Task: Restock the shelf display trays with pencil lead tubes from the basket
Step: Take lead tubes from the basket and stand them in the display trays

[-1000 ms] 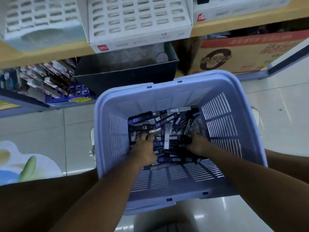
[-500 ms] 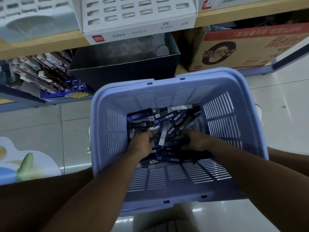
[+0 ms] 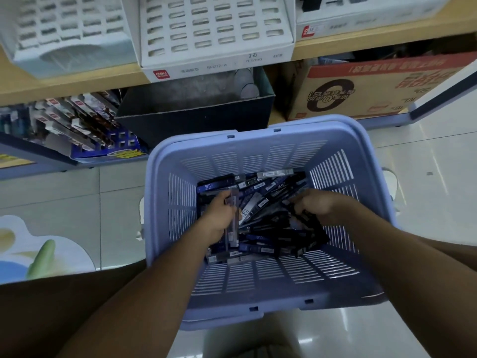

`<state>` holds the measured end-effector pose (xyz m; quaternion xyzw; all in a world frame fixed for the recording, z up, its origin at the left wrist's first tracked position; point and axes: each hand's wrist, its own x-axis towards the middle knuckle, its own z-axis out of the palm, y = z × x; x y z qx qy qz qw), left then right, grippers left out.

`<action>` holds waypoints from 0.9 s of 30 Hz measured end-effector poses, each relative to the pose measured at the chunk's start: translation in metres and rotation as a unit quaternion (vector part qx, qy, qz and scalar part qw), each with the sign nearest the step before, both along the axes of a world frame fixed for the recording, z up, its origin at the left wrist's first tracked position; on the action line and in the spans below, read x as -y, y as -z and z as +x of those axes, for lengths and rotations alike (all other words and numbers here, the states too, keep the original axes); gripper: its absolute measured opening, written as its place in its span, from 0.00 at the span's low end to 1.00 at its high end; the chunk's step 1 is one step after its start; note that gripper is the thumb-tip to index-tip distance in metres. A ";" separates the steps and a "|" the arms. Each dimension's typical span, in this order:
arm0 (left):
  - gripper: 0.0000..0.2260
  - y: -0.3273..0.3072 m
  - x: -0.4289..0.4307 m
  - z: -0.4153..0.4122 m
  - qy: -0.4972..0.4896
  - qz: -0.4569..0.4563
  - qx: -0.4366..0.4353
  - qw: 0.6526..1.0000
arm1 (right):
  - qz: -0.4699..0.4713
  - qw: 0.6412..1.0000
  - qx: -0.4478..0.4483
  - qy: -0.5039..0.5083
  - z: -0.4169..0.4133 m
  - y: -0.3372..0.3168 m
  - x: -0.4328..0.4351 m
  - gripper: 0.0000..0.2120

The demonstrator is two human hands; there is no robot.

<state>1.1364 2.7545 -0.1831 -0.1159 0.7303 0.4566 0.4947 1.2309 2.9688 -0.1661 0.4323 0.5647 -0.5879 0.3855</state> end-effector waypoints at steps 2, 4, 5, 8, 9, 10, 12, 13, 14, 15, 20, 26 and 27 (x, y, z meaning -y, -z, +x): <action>0.19 -0.014 -0.003 -0.004 -0.131 0.073 0.088 0.985 | -0.004 0.995 -0.003 0.098 -0.001 -0.010 0.003 0.07; 0.20 -0.027 -0.006 -0.008 -0.208 0.133 0.140 0.959 | -0.018 0.984 -0.027 0.176 -0.006 -0.019 0.015 0.11; 0.20 -0.033 -0.009 -0.009 -0.227 0.156 0.150 0.950 | -0.029 0.978 -0.041 0.204 -0.011 -0.025 0.023 0.12; 0.23 -0.057 -0.020 -0.007 -0.266 0.210 0.142 0.930 | -0.088 0.967 -0.086 0.224 -0.022 -0.049 0.051 0.13; 0.23 -0.065 -0.024 -0.006 -0.279 0.221 0.136 0.925 | -0.113 0.964 -0.105 0.216 -0.025 -0.058 0.058 0.13; 0.23 -0.073 -0.028 -0.005 -0.288 0.225 0.125 0.922 | -0.135 0.960 -0.123 0.210 -0.026 -0.065 0.063 0.13; 0.22 -0.089 -0.032 -0.003 -0.296 0.220 0.091 0.925 | -0.164 0.953 -0.156 0.201 -0.028 -0.079 0.071 0.09; 0.21 -0.097 -0.033 -0.002 -0.292 0.212 0.070 0.930 | -0.162 0.952 -0.172 0.196 -0.028 -0.087 0.074 0.08; 0.19 -0.107 -0.034 0.000 -0.283 0.206 0.049 0.935 | -0.148 0.952 -0.190 0.189 -0.028 -0.093 0.078 0.10; 0.18 -0.116 -0.035 0.002 -0.273 0.202 0.030 0.940 | -0.126 0.954 -0.208 0.176 -0.027 -0.099 0.080 0.12; 0.09 -0.153 -0.023 0.006 -0.109 0.147 -0.123 0.975 | -0.061 0.960 -0.259 0.088 -0.020 -0.133 0.076 0.21; 0.05 -0.213 -0.004 -0.021 0.046 0.110 -0.160 0.980 | -0.070 0.949 -0.302 0.061 -0.013 -0.185 0.065 0.19; 0.05 -0.224 -0.002 -0.025 0.043 0.121 -0.166 0.978 | -0.076 0.945 -0.311 0.065 -0.015 -0.194 0.065 0.18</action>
